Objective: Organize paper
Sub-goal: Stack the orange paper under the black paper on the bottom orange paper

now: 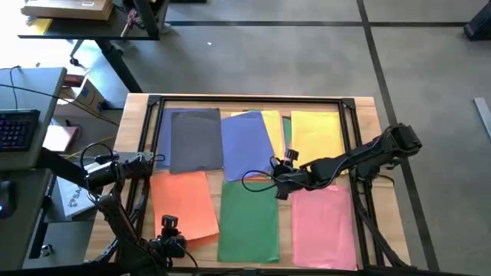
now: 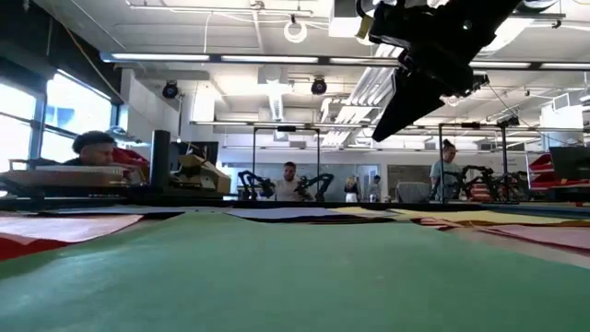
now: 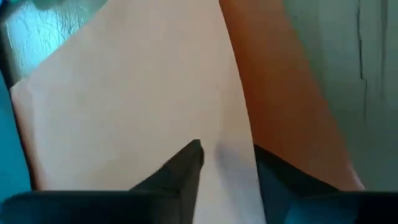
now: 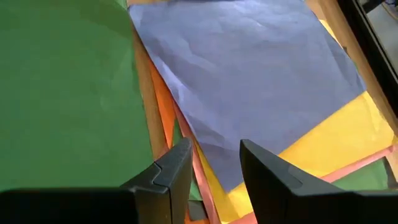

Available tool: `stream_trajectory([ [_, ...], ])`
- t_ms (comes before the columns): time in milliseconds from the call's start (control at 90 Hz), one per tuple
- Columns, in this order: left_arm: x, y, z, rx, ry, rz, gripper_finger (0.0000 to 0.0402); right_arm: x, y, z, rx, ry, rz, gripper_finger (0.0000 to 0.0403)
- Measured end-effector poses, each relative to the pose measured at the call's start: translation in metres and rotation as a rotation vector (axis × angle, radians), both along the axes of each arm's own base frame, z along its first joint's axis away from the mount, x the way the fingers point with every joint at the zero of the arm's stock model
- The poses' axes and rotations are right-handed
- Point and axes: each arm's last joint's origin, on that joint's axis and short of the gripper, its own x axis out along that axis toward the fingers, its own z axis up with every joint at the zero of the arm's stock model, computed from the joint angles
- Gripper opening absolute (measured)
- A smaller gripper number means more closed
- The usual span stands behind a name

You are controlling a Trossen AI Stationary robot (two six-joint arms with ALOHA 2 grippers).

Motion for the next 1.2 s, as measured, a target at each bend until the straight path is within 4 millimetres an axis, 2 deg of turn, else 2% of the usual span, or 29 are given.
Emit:
stream_trajectory([
  [89, 0.001, -0.001, 0.000, -0.016, -0.010, 0.009, 0.0020, 0.000, 0.000, 0.000, 0.000, -0.001, 0.000, 0.0119],
  [144, 0.001, -0.003, -0.001, -0.037, -0.014, 0.010, 0.0007, 0.000, 0.000, 0.000, -0.001, 0.001, 0.002, 0.0119],
  [811, -0.003, -0.013, -0.001, -0.115, -0.028, 0.006, 0.0005, 0.000, 0.000, 0.000, 0.000, -0.001, 0.002, 0.0119],
  [989, -0.003, -0.012, -0.007, -0.115, -0.032, 0.005, 0.0022, 0.000, 0.000, 0.000, 0.000, -0.001, 0.002, 0.0119],
  [1200, -0.006, -0.008, -0.012, -0.103, 0.000, 0.009, 0.0083, 0.000, 0.000, 0.000, 0.000, -0.001, 0.003, 0.0119],
])
